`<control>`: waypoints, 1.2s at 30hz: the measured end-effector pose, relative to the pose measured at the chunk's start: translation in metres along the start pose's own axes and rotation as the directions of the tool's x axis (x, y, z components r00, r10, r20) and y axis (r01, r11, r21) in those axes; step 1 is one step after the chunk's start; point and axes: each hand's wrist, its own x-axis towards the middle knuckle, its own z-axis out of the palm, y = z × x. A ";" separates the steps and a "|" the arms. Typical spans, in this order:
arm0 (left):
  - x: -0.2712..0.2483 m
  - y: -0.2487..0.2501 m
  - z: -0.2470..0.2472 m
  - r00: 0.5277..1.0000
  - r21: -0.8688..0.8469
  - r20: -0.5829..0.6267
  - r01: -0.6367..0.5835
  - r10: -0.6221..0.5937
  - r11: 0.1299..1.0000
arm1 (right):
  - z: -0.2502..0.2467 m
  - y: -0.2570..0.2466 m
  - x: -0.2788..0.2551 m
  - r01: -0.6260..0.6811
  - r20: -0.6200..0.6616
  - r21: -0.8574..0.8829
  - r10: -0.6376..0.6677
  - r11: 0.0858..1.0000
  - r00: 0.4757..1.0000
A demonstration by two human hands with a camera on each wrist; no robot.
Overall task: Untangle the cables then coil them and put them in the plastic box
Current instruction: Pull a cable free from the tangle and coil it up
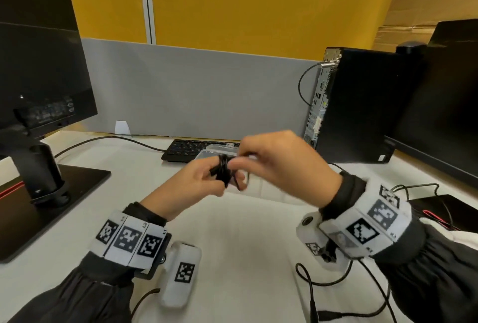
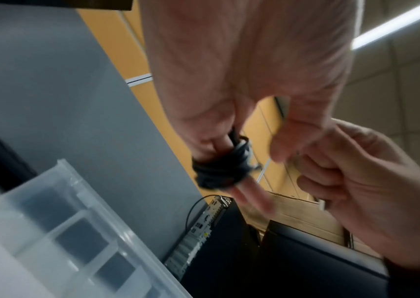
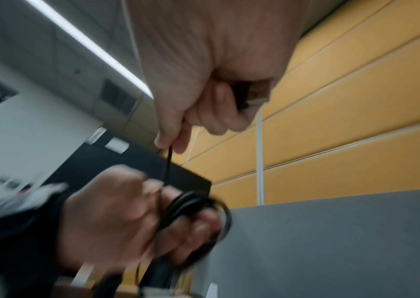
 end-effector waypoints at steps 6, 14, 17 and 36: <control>-0.001 0.002 0.024 0.998 -0.185 0.062 -0.015 0.027 0.983 | -0.009 0.019 0.009 -0.134 0.048 0.265 0.126 0.955 0.991; 0.003 0.002 0.000 0.987 -0.084 -0.138 -0.092 0.080 0.992 | -0.020 0.071 -0.008 -0.379 -0.345 0.247 0.446 0.892 0.825; 0.002 0.002 0.003 0.999 -0.119 0.036 -0.025 0.030 0.993 | -0.026 0.081 -0.013 -0.386 -0.403 0.239 0.453 0.891 0.795; 0.001 0.012 0.010 0.972 -0.681 -0.182 -0.236 0.151 0.693 | 0.037 0.068 -0.021 -0.419 0.269 0.104 0.380 0.902 0.885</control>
